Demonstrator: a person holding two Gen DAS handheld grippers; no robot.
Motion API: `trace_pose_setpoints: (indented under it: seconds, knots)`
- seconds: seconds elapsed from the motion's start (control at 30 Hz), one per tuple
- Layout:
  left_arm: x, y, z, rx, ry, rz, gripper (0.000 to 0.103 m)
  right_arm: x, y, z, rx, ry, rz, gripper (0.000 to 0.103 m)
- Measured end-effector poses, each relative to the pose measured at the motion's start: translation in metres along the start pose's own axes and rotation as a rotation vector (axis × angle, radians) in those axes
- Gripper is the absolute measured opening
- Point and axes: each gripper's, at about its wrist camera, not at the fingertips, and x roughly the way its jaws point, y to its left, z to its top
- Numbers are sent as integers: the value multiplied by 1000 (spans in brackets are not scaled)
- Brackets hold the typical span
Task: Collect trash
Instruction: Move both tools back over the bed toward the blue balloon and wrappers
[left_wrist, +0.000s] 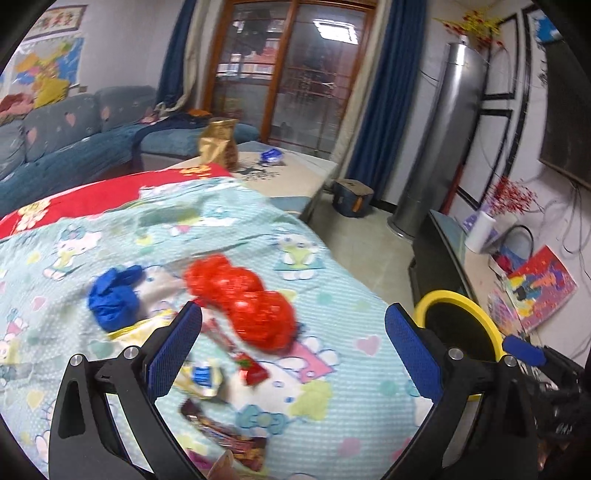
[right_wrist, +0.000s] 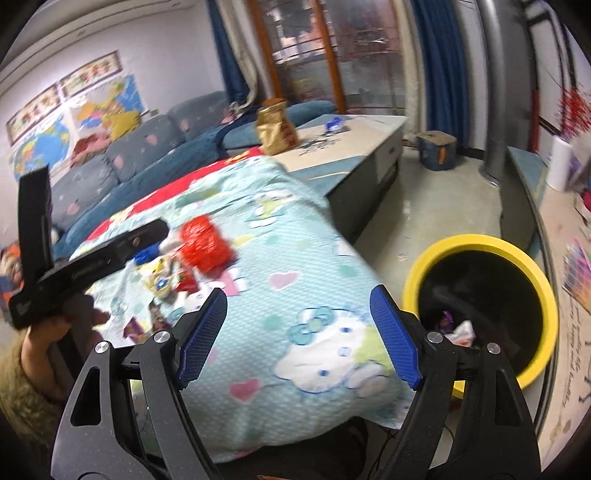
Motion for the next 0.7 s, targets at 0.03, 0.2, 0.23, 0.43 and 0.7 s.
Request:
trace_pose_setpoints:
  seconds: [0.03, 0.2, 0.23, 0.43, 0.7]
  knots:
    - [-1, 5, 1, -8, -1, 7, 97, 1, 4, 0, -10, 3, 8, 72]
    - [-3, 34, 4, -47, -17, 52, 97, 14, 35, 1, -87, 21, 52, 72]
    - [-4, 41, 5, -59, -17, 62, 97, 17, 42, 0, -101, 26, 59, 72]
    - [-5, 75, 4, -104, -20, 118, 97, 34, 74, -8, -177, 74, 109, 71]
    - [6, 116, -4, -171, 15, 164, 97, 71, 106, -20, -235, 173, 168, 56]
